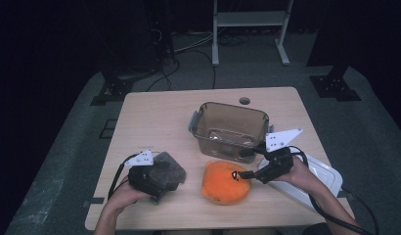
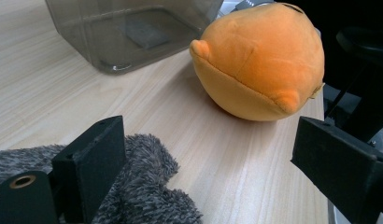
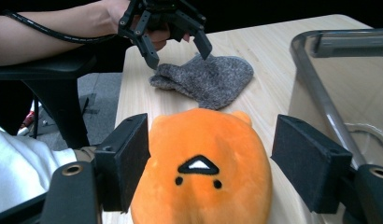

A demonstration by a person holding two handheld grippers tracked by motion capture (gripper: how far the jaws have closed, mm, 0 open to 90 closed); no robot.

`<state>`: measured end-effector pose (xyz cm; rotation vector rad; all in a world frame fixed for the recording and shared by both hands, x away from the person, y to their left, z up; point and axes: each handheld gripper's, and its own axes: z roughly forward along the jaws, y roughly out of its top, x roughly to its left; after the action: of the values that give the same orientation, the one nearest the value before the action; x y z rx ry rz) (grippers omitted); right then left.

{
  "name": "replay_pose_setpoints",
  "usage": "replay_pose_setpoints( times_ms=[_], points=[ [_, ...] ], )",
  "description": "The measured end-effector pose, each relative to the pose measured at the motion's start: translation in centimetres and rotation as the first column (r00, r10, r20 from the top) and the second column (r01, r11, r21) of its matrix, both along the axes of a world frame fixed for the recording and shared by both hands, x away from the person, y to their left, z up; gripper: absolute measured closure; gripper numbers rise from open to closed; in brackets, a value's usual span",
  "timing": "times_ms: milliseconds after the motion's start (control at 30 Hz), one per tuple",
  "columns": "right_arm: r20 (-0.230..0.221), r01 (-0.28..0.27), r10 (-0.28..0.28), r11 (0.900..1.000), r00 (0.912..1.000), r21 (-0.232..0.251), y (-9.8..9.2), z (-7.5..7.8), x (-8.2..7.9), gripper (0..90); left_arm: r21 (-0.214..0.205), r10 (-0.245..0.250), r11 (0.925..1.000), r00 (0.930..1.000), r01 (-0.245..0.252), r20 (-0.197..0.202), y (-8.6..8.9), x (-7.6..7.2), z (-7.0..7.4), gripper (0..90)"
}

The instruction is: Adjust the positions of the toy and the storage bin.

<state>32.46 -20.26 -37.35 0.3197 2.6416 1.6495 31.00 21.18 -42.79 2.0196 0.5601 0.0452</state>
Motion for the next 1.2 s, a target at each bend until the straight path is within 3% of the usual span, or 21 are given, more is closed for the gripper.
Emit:
replay_pose_setpoints(
  times_ms=[667,1200],
  points=[
    [-0.020,-0.041,0.040,0.9979,0.9990,-0.050,3.4,-1.9,0.3,26.0,-0.004,-0.001,1.0000,1.0000,0.001,-0.001,0.0,0.0,0.0,9.0],
    [-0.020,-0.033,0.031,0.9955,0.9993,-0.089,4.8,-3.0,0.7,29.1,-0.004,-0.002,1.0000,1.0000,0.002,0.000,0.0,0.0,0.0,9.0]
  ],
)
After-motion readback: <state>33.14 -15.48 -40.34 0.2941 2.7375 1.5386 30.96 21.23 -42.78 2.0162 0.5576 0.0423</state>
